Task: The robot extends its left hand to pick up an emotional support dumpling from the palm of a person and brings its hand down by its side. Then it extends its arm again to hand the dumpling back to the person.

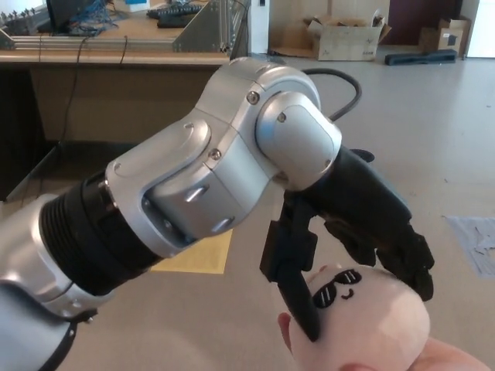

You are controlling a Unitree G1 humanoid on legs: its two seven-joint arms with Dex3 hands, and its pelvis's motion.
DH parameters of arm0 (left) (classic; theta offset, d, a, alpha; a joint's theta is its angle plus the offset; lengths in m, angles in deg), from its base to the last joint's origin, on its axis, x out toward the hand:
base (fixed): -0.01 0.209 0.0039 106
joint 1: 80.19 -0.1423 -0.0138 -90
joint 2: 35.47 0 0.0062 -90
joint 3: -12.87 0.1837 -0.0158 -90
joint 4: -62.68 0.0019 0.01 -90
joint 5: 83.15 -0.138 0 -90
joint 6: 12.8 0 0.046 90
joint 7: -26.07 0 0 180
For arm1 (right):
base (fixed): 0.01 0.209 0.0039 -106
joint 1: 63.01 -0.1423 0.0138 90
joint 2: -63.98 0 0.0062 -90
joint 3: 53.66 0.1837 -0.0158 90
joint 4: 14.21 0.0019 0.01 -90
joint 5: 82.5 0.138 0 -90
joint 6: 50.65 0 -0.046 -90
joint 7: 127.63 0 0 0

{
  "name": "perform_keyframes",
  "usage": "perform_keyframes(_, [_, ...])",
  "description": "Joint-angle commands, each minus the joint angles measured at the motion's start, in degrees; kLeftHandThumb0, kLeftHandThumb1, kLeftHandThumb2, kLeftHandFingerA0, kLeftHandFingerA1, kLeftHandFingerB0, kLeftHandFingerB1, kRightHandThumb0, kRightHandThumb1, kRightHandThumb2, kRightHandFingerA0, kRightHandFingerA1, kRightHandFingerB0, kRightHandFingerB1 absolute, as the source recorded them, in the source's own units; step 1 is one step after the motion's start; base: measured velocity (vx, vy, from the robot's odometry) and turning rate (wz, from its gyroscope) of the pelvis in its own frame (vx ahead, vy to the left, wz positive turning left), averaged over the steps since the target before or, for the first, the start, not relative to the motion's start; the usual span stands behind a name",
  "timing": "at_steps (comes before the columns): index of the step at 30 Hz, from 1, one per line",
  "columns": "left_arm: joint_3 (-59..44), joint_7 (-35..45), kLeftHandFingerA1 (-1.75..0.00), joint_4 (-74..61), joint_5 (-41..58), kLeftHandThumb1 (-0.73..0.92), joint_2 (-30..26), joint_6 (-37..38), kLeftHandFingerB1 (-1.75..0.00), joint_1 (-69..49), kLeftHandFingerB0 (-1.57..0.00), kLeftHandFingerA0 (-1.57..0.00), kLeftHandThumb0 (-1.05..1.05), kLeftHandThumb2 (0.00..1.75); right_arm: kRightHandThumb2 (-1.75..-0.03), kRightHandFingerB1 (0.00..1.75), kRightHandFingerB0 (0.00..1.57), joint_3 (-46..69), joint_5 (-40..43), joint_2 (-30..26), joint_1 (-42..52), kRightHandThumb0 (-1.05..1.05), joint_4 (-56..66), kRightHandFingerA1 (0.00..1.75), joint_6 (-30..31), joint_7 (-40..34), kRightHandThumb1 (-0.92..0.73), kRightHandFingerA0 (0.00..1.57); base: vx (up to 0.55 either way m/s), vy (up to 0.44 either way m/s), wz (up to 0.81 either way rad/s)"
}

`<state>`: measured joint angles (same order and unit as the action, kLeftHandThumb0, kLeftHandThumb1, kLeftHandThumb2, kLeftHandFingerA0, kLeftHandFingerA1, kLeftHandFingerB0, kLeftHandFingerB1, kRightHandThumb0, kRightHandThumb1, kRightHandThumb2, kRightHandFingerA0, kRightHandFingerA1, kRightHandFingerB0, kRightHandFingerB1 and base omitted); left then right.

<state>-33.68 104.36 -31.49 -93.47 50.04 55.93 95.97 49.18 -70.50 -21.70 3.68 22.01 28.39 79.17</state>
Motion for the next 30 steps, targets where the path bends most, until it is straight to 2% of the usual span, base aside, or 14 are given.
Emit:
perform_keyframes(1, [2.09,1.76,-0.14,-1.47,-2.64,0.40,-0.70,0.88,-0.08,-3.20,0.00,0.00,-0.65,0.82,-0.79,0.43,0.28,1.38,1.33,-0.42,-0.52,-0.61,-1.18,0.55,-3.42,1.57,-0.47,0.46,0.00,0.000,0.00])
perform_keyframes(3, [2.43,1.81,-0.16,-1.77,-2.95,0.41,-0.76,1.30,-0.07,-4.06,0.00,0.00,-0.68,0.84,-0.57,0.33,0.37,2.16,2.19,-0.12,-0.79,-0.52,-1.95,0.43,-4.68,2.69,-0.56,0.54,0.00,0.000,0.00])
perform_keyframes(6, [2.54,2.62,-0.12,-2.46,-2.66,0.44,-0.71,0.38,-0.04,-5.10,0.00,0.00,-0.70,0.83,-0.57,0.32,0.37,2.53,1.78,-0.23,-1.27,-0.50,-3.27,0.41,-5.96,3.02,-0.57,0.48,0.00,0.000,0.00])
perform_keyframes(8, [2.41,3.07,-0.11,-3.41,-2.53,0.43,-0.73,-0.84,-0.05,-5.77,0.00,0.00,-0.68,0.82,-0.80,0.44,0.29,1.50,-0.40,-0.70,-1.50,-0.53,-4.53,0.60,-9.02,1.64,-0.48,0.54,0.00,0.000,0.00])
perform_keyframes(9, [2.40,3.24,-0.11,-3.64,-2.47,0.42,-0.66,-1.33,-0.05,-6.02,0.00,0.00,-0.66,0.80,-0.57,0.31,0.33,1.03,-1.31,-0.93,-1.59,-0.44,-5.08,0.60,-10.53,1.08,-0.58,0.67,0.00,0.000,0.00])
perform_keyframes(11, [2.57,3.89,-0.10,-3.92,-2.66,0.42,-0.35,-2.37,-0.05,-6.13,0.00,0.00,-0.65,0.79,-0.56,0.32,0.34,1.19,-0.93,-1.01,-2.04,-0.40,-6.12,0.59,-11.33,1.72,-0.54,0.73,0.00,0.000,0.00])
perform_keyframes(12, [2.84,4.25,-0.13,-3.99,-2.79,0.41,-0.12,-3.01,-0.07,-6.06,0.00,0.00,-0.63,0.79,-0.76,0.42,0.27,1.74,0.34,-0.97,-2.35,-0.57,-6.03,0.57,-9.09,2.83,-0.45,0.59,0.00,0.000,0.00])
perform_keyframes(17, [3.38,5.14,-0.14,-4.52,-3.16,0.40,0.26,-3.98,-0.08,-6.19,0.00,0.00,-0.63,0.79,-0.58,0.31,0.31,2.36,1.11,-0.98,-3.11,-0.35,-6.48,0.42,-5.62,2.83,-0.56,0.49,0.00,0.000,0.00])
perform_keyframes(18, [3.67,5.45,-0.46,-4.53,-3.02,0.38,0.42,-4.41,-0.11,-6.38,0.00,-0.19,-0.70,0.56,-0.58,0.31,0.31,2.07,0.31,-1.10,-3.49,-0.44,-7.43,0.39,-6.20,1.79,-0.56,0.46,0.00,0.000,0.00])
perform_keyframes(23, [4.08,5.99,-0.50,-4.93,-2.40,0.35,0.60,-1.74,-0.03,-7.49,0.00,-0.28,-0.65,0.74,-0.76,0.41,0.29,2.17,0.09,-0.75,-4.69,-0.67,-8.23,0.55,-4.86,-0.45,-0.44,0.70,0.00,0.000,0.00])
perform_keyframes(24, [2.96,4.32,-0.62,-6.23,-2.37,0.34,0.46,-1.98,-0.34,-9.09,-0.07,-0.55,-0.59,0.68,-0.77,0.42,0.30,1.88,-0.28,-0.91,-4.23,-0.69,-7.80,0.54,-5.79,-0.17,-0.46,0.66,0.00,0.000,0.00])
perform_keyframes(25, [1.71,2.19,-0.59,-7.24,-2.35,0.54,0.38,-0.76,-0.32,-10.90,-0.36,-0.81,-0.37,0.57,-0.78,0.43,0.29,1.93,-0.28,-0.91,-4.13,-0.60,-7.81,0.53,-6.53,-0.02,-0.45,0.54,0.00,0.000,0.00])
perform_keyframes(28, [0.16,-0.82,-0.59,-8.69,-3.34,0.63,0.44,0.64,-0.36,-13.39,-0.52,-0.81,-0.31,0.59,-0.75,0.43,0.31,3.69,2.19,-0.19,-4.55,-0.54,-8.40,0.56,-6.20,2.03,-0.44,0.59,0.00,0.000,0.00])
perform_keyframes(30, [0.05,-3.40,-0.57,-9.79,-5.58,0.67,0.19,3.49,-0.44,-14.67,-0.76,-0.59,-0.29,0.60,-0.57,0.32,0.35,3.65,2.15,0.00,-4.20,-0.43,-7.25,0.39,-5.17,1.74,-0.55,0.50,0.00,0.000,0.00])
